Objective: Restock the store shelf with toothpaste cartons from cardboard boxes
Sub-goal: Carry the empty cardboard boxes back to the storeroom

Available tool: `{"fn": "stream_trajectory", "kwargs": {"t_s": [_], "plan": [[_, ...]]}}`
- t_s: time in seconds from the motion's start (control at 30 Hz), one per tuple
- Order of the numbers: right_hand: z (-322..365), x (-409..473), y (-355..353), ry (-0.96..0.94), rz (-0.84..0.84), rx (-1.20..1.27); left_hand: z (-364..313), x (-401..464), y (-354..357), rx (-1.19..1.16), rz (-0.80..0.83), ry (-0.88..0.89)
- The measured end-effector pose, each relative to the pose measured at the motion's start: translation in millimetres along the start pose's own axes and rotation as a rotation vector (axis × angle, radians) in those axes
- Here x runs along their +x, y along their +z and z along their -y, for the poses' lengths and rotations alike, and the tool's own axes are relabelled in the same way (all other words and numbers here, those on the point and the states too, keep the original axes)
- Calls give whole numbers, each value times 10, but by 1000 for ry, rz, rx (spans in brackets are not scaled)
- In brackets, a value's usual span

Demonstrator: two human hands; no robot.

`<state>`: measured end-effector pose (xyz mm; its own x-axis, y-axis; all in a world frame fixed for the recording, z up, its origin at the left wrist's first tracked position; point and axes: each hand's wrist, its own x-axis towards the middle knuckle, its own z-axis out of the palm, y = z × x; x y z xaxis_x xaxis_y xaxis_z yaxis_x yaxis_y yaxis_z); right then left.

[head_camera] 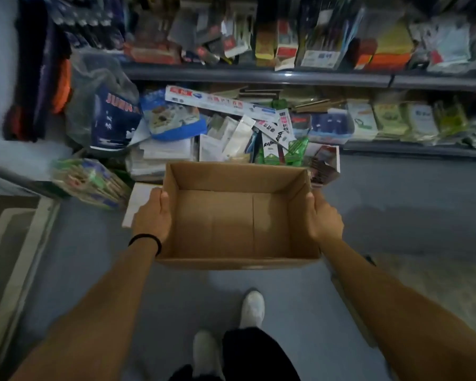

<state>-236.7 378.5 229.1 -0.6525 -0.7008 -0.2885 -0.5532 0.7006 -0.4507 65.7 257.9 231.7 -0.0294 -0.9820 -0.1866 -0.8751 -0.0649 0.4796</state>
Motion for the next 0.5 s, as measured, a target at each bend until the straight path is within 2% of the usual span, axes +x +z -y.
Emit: {"fn": "stream_trajectory", "kwargs": {"t_s": [0.23, 0.5], "plan": [[-111, 1024, 1326, 23, 24, -10, 572, 1115, 1133, 72, 67, -25], [-236, 1965, 2458, 93, -41, -13, 991, 2264, 2135, 48, 103, 12]]}}
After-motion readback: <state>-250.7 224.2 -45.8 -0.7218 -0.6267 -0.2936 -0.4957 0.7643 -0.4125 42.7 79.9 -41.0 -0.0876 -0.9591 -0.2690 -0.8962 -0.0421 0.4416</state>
